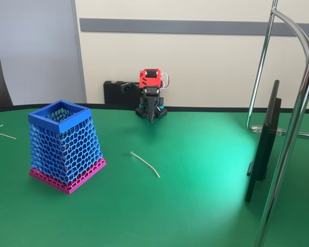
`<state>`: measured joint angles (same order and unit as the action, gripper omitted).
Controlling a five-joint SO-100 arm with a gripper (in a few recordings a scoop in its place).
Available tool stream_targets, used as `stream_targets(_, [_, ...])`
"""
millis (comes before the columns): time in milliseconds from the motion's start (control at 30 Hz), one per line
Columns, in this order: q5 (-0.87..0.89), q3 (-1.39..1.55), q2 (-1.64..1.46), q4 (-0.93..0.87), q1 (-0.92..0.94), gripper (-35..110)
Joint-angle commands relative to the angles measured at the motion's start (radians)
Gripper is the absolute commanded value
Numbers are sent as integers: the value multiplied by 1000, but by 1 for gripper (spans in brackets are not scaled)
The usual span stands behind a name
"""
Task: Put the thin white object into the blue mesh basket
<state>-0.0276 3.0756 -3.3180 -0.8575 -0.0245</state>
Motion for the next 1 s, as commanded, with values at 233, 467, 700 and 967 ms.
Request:
stream_targets(233, [-26,6,-3,-5,-28,1])
stream_targets(467, [-20,8,3,5,-28,1])
stream_targets(700, [-14,-35,57,28,-14,1])
stream_targets(967, [18,-158,247,29,0,1])
